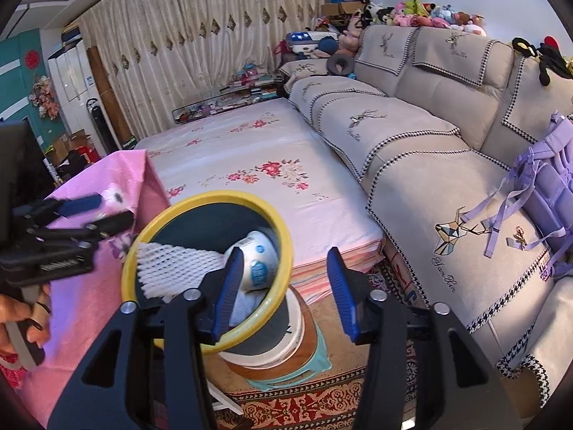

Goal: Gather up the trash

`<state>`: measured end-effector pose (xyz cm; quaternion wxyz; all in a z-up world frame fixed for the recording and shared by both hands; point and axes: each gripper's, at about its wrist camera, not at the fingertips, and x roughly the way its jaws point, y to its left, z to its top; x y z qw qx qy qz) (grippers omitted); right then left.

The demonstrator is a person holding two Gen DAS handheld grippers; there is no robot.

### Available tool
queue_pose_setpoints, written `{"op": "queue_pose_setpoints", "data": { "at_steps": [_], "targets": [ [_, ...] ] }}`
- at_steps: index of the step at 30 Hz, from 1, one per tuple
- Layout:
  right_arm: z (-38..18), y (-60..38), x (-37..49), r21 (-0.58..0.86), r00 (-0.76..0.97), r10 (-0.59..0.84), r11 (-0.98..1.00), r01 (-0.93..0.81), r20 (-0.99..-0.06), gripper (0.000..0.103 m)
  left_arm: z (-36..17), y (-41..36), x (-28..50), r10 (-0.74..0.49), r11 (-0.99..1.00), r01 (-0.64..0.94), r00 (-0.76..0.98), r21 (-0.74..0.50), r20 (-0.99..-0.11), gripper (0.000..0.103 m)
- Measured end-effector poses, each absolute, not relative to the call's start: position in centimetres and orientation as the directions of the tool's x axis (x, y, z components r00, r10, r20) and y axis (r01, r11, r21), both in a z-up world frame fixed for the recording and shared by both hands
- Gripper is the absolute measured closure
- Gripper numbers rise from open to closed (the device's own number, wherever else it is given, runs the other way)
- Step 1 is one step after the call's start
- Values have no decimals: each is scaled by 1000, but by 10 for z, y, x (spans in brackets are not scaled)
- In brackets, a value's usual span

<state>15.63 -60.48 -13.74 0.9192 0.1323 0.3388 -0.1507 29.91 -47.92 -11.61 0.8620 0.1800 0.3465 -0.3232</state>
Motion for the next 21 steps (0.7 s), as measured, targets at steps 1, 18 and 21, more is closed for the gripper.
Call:
{"op": "queue_pose_setpoints", "data": {
  "at_steps": [1, 18, 21],
  "targets": [
    [-136, -598, 153, 139, 731, -178, 926, 351, -659, 53, -105, -461, 289, -439, 735, 671, 579, 96, -687, 9],
    [-63, -433, 82, 40, 863, -76, 993, 111, -500, 20, -30, -128, 132, -89, 989, 136, 858, 55, -505, 5],
    [-54, -418, 71, 32, 872, -73, 994, 101, -484, 16, -30, -92, 111, -61, 997, 76, 858, 8, -510, 5]
  ]
}}
